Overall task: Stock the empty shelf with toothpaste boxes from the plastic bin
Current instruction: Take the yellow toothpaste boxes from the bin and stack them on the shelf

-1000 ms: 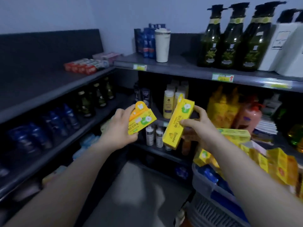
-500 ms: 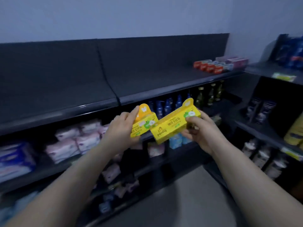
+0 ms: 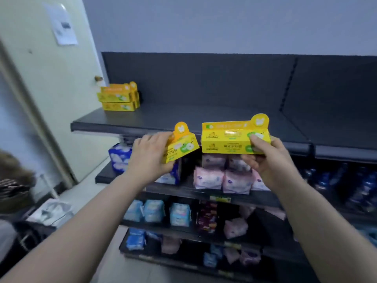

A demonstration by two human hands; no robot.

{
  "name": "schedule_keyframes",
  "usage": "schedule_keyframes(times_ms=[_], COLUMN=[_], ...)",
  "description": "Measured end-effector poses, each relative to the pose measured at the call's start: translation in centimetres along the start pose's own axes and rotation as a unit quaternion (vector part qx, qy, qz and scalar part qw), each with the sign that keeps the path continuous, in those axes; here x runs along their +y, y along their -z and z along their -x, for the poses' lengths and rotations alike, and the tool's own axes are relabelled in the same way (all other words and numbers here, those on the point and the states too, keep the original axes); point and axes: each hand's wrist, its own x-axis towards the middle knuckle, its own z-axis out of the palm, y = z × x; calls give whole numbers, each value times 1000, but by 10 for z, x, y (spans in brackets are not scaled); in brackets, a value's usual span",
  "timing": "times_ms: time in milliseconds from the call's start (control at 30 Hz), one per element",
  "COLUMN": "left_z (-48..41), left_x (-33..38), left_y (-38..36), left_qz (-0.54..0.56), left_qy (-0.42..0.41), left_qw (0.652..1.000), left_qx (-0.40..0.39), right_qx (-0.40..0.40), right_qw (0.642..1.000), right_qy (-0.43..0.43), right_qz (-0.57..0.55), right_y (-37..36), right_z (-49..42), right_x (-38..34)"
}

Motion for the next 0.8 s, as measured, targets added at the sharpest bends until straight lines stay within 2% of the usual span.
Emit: schedule_keyframes(times_ms=[300, 433, 600, 800], left_z=[-44, -61, -81, -129], left_x=[-124, -171, -226, -277], left_y=[-3, -5, -23, -47], left_qz=[-73, -89, -89, -126], left_qy=[40, 74, 97, 83], left_qw=[996, 993, 991, 988], left_qx=[15, 34, 39, -22], right_qx=[-107, -148, -137, -106], right_qw=[993, 988, 989, 993], right_qy=[-34, -45, -60, -43], right_qz=[-29, 4, -16, -4], right_y=[-117, -162, -208, -251], right_z=[-105, -141, -171, -200], right_x=[19, 30, 52, 70])
